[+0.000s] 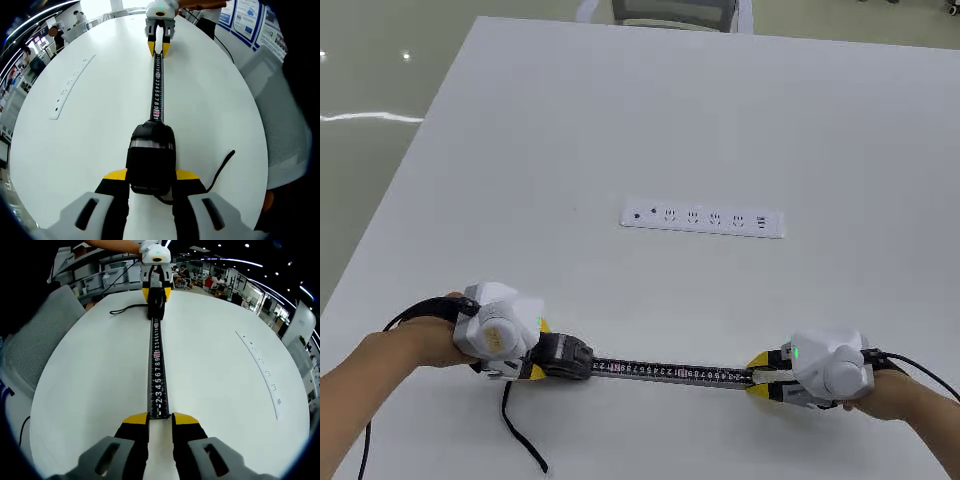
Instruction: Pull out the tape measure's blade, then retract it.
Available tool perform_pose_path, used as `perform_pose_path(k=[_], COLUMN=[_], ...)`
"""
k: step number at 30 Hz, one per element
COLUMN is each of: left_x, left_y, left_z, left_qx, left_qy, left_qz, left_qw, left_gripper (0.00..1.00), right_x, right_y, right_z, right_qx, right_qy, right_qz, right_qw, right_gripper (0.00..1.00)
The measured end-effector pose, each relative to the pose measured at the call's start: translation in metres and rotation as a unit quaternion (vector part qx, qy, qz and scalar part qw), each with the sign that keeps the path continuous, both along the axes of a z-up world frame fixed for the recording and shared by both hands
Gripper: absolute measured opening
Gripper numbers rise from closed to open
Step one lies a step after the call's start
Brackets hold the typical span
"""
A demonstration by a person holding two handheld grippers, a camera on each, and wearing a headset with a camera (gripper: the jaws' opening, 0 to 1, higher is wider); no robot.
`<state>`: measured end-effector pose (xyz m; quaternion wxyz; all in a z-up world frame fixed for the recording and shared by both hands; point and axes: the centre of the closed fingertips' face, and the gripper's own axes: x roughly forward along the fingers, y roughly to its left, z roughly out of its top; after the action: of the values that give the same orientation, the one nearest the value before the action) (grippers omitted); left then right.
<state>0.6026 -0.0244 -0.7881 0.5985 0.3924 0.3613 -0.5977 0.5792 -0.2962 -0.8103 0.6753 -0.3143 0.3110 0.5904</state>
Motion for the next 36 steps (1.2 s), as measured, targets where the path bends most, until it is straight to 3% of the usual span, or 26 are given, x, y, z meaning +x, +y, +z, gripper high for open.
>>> perform_pose_path(k=[7,9,12,16,19,26,31,36], left_x=[-0.004,-0.005,-0.007,-0.009,-0.014,-0.027,-0.036,-0.04], left_y=[0.003,0.007,0.014,0.023,0.026,0.034,0.04,0.043], left_z=[0.001,0.003,0.004,0.005,0.009,0.019,0.021,0.025], left_qx=[-0.001,-0.001,-0.004,-0.004,-0.016,-0.033,-0.041,-0.06], left_qy=[0.003,0.002,0.009,0.006,0.014,0.024,0.024,0.017], left_qz=[0.004,0.005,0.022,0.045,0.075,0.12,0.149,0.19], left_qw=[1.0,1.0,0.9997,0.999,0.997,0.9919,0.9877,0.9799], left_gripper=[0.36,0.36,0.4,0.46,0.48,0.57,0.63,0.72], right_x=[-0.001,-0.004,-0.009,-0.018,-0.025,-0.034,-0.036,-0.04], right_y=[-0.003,-0.007,-0.01,-0.011,-0.01,-0.015,-0.021,-0.024], right_z=[0.0,-0.002,0.0,0.004,0.012,0.022,0.029,0.036], right_qx=[-0.009,-0.015,-0.016,-0.013,-0.004,0.002,0.014,0.023], right_qy=[-0.002,0.006,0.01,0.016,0.031,0.025,0.024,0.021], right_qz=[-0.014,-0.029,-0.045,-0.062,-0.093,-0.135,-0.182,-0.221], right_qw=[0.9999,0.9995,0.9988,0.9979,0.9952,0.9905,0.9829,0.9749], right_gripper=[0.25,0.26,0.32,0.36,0.41,0.53,0.62,0.72])
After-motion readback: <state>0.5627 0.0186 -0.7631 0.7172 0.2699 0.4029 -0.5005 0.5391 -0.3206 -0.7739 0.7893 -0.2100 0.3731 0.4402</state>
